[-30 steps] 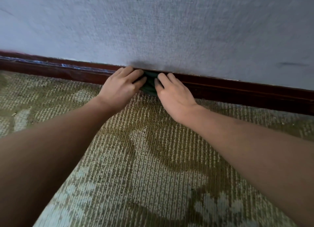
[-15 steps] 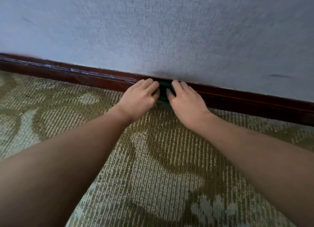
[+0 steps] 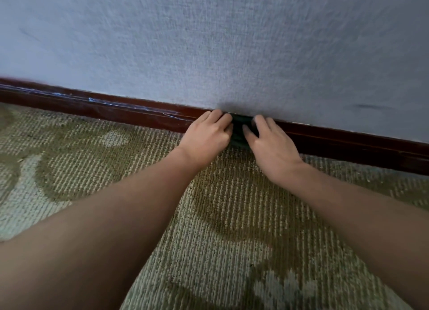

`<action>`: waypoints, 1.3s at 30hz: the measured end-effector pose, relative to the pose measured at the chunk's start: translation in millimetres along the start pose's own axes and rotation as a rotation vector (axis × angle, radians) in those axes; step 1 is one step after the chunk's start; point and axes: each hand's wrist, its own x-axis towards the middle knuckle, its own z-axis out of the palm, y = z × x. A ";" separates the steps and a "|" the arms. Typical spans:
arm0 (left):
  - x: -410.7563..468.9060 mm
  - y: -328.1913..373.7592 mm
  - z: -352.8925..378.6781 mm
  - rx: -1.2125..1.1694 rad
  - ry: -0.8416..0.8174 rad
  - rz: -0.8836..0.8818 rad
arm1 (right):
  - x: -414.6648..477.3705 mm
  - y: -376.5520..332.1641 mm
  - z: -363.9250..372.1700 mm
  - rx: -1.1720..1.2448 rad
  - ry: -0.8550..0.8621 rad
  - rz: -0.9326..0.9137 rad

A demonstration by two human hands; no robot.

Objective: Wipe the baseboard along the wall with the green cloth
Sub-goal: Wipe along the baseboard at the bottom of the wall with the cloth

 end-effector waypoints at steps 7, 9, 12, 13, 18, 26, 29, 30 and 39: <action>-3.1 -9.6 -3.2 0.011 -0.026 0.007 | 3.7 -5.6 -5.7 0.077 -0.017 0.011; -5.2 -13.7 -5.7 0.016 -0.049 0.006 | 7.3 -10.5 -10.6 0.147 -0.029 0.032; -12.1 -23.5 -5.9 0.053 -0.089 -0.009 | 17.2 -24.1 -19.1 0.198 -0.057 0.069; -14.9 -26.5 -6.3 0.073 -0.100 -0.017 | 20.3 -30.8 -20.9 0.175 -0.057 0.053; -32.3 -35.3 -11.4 0.042 -0.125 -0.018 | 23.5 -51.3 -22.6 0.109 0.011 -0.045; -41.5 -28.4 -10.5 0.022 -0.086 0.060 | 10.2 -44.5 -11.3 0.036 0.033 -0.109; -43.2 -31.2 -6.1 0.007 -0.094 0.022 | 16.1 -45.6 -12.5 0.021 0.060 -0.112; -43.6 -32.2 -3.9 0.002 -0.099 0.012 | 19.1 -46.0 -12.3 0.016 0.066 -0.113; -39.2 -43.7 9.0 -0.013 -0.124 -0.029 | 42.1 -52.8 -5.1 -0.038 0.062 -0.108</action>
